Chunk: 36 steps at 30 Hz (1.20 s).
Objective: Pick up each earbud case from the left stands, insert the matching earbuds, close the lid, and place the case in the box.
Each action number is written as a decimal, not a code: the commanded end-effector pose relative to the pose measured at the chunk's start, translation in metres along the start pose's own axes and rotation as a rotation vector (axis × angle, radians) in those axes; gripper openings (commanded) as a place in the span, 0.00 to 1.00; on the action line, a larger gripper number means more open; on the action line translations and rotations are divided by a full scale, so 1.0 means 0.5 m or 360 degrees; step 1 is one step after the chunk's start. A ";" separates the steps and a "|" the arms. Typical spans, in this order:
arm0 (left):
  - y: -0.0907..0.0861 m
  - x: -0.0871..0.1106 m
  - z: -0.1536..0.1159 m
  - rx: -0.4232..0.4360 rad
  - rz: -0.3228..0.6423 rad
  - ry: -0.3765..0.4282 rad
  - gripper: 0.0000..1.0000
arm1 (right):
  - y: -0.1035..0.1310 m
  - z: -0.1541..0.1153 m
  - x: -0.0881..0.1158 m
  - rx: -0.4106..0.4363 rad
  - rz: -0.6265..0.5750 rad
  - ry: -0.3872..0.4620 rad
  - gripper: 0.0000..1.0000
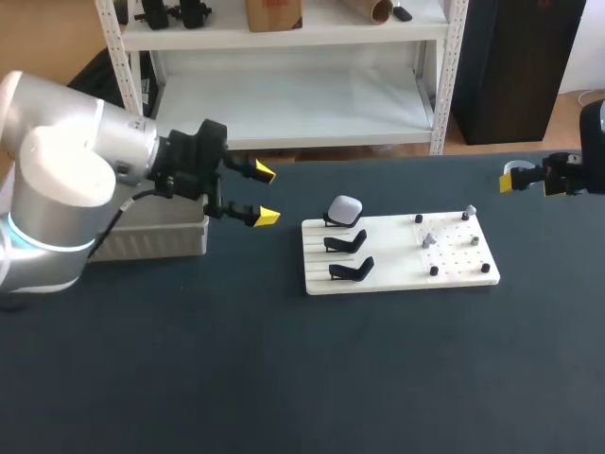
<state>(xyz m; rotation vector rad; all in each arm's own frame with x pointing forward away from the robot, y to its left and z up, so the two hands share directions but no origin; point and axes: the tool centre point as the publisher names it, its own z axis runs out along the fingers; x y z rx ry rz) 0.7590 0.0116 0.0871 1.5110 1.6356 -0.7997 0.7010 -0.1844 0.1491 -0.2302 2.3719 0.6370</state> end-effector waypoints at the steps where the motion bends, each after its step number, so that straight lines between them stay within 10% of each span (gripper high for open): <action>1: 0.006 0.001 0.003 0.0013 -0.0001 0.0002 1.00 | -0.001 0.000 0.000 -0.0003 -0.0001 0.0001 1.00; 14: 0.022 0.003 0.029 -0.0201 -0.0161 0.0022 1.00 | -0.001 0.000 0.000 -0.0003 -0.0001 0.0001 1.00; 30: 0.042 -0.002 0.107 -0.0014 -0.0098 -0.0023 1.00 | -0.001 0.000 0.000 -0.0003 -0.0001 0.0001 1.00; 36: 0.044 -0.005 0.136 0.0021 -0.0105 -0.0006 0.74 | -0.001 0.000 0.000 -0.0003 -0.0001 0.0001 1.00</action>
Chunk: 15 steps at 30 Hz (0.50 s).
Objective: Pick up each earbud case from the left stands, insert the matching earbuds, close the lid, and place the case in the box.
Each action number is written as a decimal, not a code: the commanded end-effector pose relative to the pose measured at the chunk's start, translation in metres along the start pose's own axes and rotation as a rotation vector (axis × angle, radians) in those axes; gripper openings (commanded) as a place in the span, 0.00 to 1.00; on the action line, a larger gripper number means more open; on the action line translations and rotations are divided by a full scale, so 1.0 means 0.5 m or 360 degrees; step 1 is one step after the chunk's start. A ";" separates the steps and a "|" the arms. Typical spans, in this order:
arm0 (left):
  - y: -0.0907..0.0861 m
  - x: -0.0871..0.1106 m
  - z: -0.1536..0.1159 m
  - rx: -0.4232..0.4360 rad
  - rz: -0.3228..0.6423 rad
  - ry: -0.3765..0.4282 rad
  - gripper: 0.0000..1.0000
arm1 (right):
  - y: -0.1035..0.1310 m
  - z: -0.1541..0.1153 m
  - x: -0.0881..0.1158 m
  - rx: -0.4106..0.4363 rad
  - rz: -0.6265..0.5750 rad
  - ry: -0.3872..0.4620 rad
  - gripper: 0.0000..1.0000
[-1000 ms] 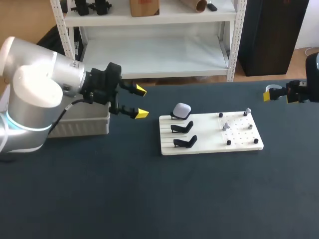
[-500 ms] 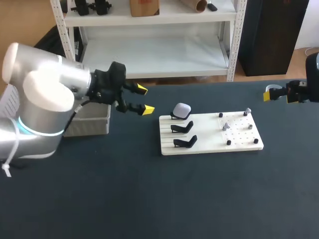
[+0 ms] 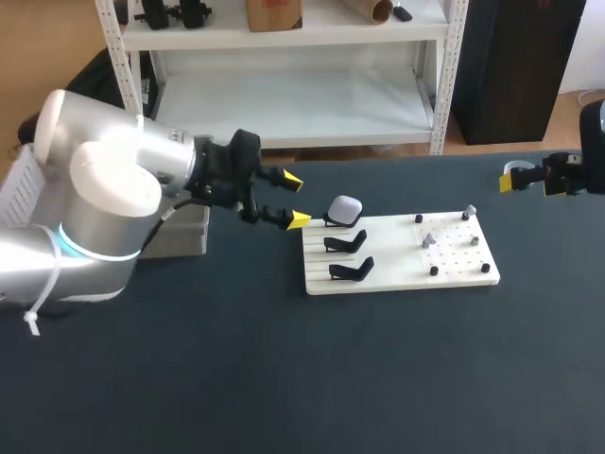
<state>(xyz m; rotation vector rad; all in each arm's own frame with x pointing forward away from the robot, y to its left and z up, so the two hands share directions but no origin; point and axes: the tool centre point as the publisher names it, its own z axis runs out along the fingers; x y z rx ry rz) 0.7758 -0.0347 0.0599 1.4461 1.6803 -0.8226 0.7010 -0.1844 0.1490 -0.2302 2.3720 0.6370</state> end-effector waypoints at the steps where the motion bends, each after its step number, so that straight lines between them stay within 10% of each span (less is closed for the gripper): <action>1: 0.022 -0.003 0.034 0.0054 -0.0012 0.0023 0.73 | -0.001 0.000 0.000 -0.0003 -0.0001 0.0001 1.00; 15: 0.031 0.003 0.081 0.0113 -0.0067 0.0015 0.73 | -0.001 0.000 0.000 -0.0003 -0.0001 0.0001 1.00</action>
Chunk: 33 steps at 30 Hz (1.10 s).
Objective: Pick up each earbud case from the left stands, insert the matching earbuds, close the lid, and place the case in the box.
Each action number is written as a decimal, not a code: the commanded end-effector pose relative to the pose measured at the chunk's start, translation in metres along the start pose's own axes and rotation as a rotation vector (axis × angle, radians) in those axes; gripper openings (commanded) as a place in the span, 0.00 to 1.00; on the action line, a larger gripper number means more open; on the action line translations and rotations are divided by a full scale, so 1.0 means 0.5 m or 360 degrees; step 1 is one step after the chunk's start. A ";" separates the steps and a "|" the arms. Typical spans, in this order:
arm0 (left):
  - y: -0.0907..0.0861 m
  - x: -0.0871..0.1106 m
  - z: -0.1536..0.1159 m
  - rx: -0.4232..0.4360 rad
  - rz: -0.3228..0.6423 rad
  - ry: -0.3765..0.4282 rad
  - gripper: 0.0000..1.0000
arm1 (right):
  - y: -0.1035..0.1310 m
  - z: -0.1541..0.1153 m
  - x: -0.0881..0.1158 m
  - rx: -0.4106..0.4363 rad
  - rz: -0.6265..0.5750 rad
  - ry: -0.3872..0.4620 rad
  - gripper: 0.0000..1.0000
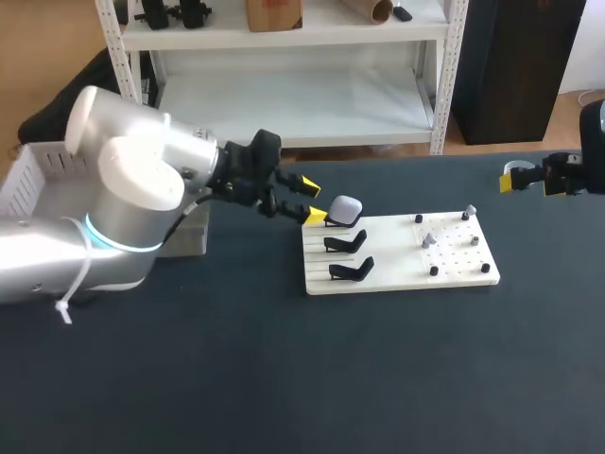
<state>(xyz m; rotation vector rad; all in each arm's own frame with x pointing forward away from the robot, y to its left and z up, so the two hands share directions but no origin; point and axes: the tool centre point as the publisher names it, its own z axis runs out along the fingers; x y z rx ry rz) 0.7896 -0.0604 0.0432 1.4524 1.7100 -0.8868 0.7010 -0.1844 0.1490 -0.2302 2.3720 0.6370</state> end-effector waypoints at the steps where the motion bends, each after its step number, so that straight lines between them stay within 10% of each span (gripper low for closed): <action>1: 0.013 0.002 0.020 0.0039 -0.0002 0.0006 0.73 | -0.001 0.000 0.000 -0.0003 -0.0001 0.0001 1.00; 33: 0.012 0.016 0.097 0.0146 -0.0049 -0.0024 0.62 | -0.001 0.000 0.000 -0.0003 -0.0001 0.0001 1.00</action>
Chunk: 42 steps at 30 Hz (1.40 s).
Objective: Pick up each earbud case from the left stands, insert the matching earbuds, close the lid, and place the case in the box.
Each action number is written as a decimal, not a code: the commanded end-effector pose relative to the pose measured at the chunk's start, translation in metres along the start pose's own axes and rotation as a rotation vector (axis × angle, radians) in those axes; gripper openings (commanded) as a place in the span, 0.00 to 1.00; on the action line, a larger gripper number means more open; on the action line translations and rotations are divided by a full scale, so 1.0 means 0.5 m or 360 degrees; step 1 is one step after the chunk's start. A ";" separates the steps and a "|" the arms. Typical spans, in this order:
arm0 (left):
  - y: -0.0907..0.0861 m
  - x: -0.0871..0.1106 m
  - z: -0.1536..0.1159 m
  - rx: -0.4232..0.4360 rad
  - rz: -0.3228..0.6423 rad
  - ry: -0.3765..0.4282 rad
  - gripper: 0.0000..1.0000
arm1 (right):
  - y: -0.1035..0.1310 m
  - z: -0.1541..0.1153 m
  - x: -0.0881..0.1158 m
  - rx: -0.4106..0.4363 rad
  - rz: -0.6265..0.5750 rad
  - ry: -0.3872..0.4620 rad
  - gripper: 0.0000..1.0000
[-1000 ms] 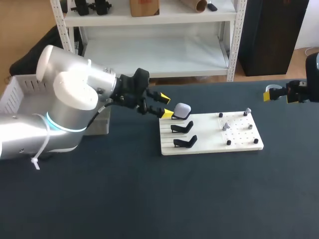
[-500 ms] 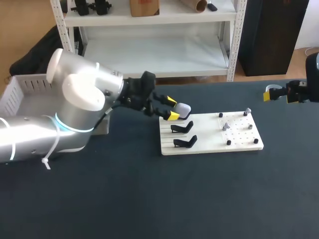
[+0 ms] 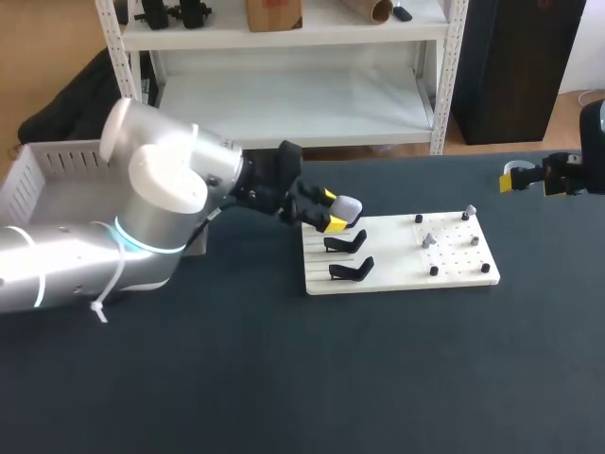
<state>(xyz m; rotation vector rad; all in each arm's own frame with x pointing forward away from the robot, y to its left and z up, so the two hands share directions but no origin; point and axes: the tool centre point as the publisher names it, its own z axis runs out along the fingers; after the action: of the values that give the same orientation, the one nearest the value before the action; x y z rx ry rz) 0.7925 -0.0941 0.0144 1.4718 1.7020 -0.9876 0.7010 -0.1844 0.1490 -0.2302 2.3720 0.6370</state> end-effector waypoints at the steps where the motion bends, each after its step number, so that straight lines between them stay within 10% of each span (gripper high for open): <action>1: 0.013 0.001 0.009 0.0025 -0.0009 0.0002 0.62 | -0.001 0.000 0.000 -0.0003 -0.0001 0.0001 1.00; 23: 0.006 0.002 0.019 0.0082 -0.0019 -0.0021 0.35 | -0.001 0.000 0.000 -0.0003 -0.0001 0.0001 1.00; 30: -0.002 -0.003 0.011 0.0099 -0.0013 -0.0043 0.00 | -0.001 0.000 0.000 -0.0003 -0.0001 0.0001 1.00; 42: 0.000 -0.035 -0.048 0.0009 -0.0007 -0.0087 0.00 | -0.001 0.000 0.000 -0.0003 -0.0001 0.0001 1.00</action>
<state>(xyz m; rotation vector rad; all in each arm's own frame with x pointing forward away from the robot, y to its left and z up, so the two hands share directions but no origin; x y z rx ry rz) 0.8039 -0.0908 0.0290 1.4468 1.6606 -1.0527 0.7010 -0.1844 0.1490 -0.2302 2.3720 0.6370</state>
